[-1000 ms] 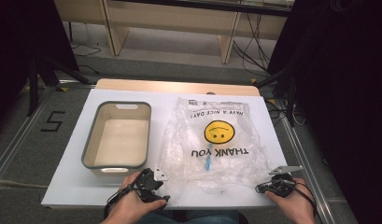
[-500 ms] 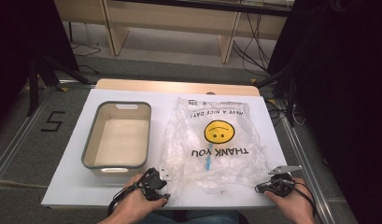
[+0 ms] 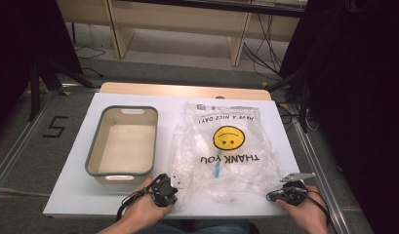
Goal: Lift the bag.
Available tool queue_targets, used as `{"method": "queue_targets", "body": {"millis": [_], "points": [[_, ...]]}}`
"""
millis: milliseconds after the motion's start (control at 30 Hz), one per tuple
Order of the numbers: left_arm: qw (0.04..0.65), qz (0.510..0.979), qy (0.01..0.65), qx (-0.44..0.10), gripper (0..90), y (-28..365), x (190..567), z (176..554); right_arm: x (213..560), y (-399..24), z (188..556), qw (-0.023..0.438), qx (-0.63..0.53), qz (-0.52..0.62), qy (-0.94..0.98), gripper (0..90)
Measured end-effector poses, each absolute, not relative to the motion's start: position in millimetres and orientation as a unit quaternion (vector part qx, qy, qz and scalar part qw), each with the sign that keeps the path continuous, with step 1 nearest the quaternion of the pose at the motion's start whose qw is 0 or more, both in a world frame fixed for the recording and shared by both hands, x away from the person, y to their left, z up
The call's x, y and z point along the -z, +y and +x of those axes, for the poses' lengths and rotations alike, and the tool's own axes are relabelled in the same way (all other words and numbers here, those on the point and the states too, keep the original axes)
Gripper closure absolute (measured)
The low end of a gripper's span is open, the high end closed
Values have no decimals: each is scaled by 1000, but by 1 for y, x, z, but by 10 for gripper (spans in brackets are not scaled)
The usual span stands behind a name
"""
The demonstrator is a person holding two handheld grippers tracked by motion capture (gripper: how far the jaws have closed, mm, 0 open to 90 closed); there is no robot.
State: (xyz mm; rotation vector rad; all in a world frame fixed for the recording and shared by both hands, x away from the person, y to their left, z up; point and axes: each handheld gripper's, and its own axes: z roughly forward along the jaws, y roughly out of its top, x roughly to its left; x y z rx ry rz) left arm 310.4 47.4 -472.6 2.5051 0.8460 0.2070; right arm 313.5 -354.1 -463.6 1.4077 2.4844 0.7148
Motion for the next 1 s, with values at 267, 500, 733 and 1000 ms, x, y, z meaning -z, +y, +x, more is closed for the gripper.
{"method": "queue_targets", "body": {"millis": [267,500,733,1000], "points": [[290,906,302,-58,896,51,472,312,463,-355,313,100,-245,476,839,900],[375,881,279,-76,897,50,452,309,460,-356,313,111,-254,478,834,900],[443,847,273,-110,897,56,433,312,453,-358,314,136,-278,483,819,900],[490,813,276,-154,897,69,412,323,440,-363,312,181,-317,489,792,900]]}}
